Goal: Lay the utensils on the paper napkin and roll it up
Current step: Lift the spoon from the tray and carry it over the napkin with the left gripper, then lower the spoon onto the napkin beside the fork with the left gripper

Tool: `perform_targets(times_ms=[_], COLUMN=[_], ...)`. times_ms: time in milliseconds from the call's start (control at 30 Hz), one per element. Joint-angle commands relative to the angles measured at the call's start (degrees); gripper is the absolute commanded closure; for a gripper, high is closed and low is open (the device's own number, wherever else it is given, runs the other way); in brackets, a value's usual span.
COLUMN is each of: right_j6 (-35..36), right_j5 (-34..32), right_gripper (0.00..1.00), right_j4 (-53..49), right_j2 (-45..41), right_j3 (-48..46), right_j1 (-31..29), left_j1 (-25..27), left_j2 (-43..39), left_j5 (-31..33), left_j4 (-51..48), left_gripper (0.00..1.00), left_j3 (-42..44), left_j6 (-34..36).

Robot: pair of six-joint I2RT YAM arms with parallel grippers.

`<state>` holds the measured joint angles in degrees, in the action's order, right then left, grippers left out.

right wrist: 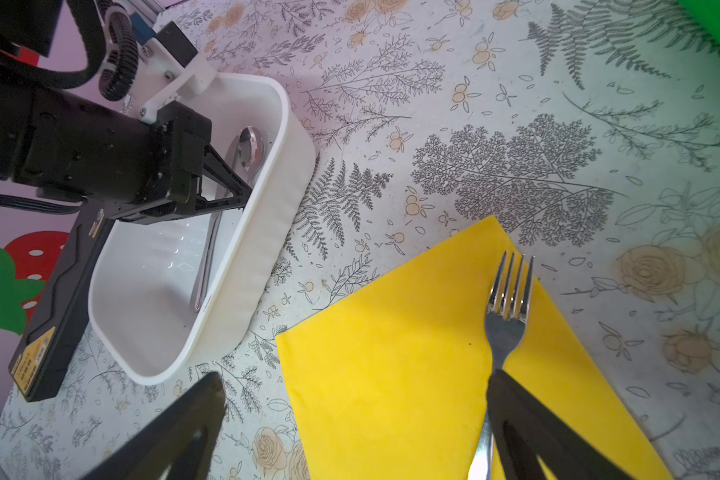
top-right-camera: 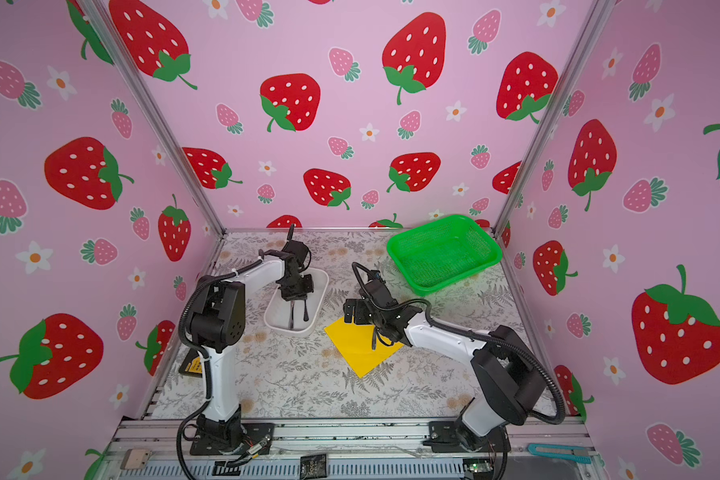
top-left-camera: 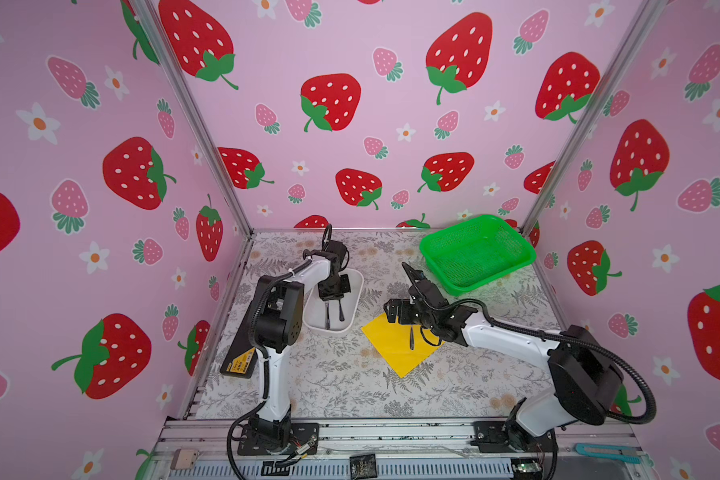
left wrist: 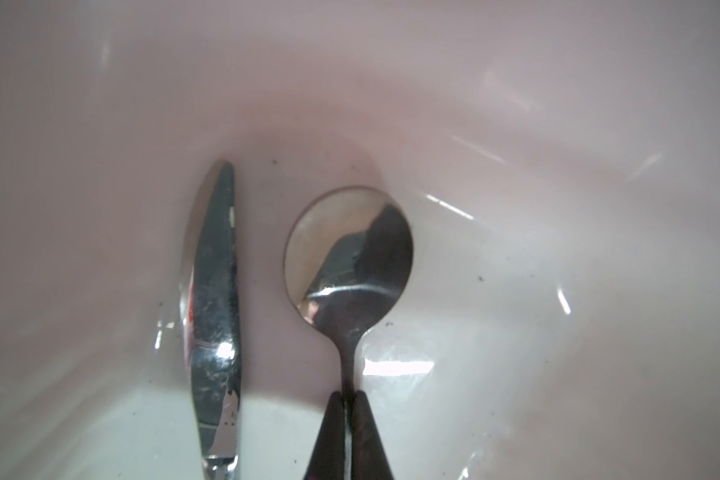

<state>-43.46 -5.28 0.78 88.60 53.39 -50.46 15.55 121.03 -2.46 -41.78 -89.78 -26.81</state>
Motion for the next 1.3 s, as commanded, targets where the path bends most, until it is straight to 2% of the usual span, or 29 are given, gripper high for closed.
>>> perform_targets(times_ms=[0,267,600,800,900,1033,1100,1267], right_j6=[0.0,-0.2,-2.0,-4.4,-5.6,-7.1,-7.9,-8.5], right_j5=[2.2,3.2,2.4,1.8,1.1,-0.3,-0.8,-1.1], right_gripper=[0.0,0.0,0.0,0.0,0.0,0.0,0.0,0.0], right_j4=[3.0,4.0,6.0,6.2,6.1,6.6,6.5,6.5], right_j2=[-1.2,-0.5,-3.1,-7.2,-9.9,-13.8,-15.3,-17.8], right_j3=[-0.2,0.0,-3.7,-8.8,-11.9,-16.0,-17.5,-19.8], right_j1=[0.7,2.1,3.8,6.8,8.3,9.6,10.1,10.3], left_j1=[0.1,0.1,1.8,9.2,13.5,19.4,22.0,25.8], left_j2=[-3.1,-7.3,-15.1,-20.1,-20.8,-17.8,-14.9,-8.7], left_j5=[2.0,3.3,5.2,7.7,5.8,0.8,0.9,-2.4], left_j4=[-3.8,-4.3,-10.0,-13.0,-12.1,-8.9,-8.8,-5.0], left_gripper=[1.0,1.0,1.0,1.0,1.0,1.0,1.0,1.0], left_j3=[1.6,3.7,1.8,0.5,0.4,-0.4,-2.0,-3.3], left_j6=[-0.2,-0.4,0.2,-0.9,-2.9,-5.6,-6.4,-9.7])
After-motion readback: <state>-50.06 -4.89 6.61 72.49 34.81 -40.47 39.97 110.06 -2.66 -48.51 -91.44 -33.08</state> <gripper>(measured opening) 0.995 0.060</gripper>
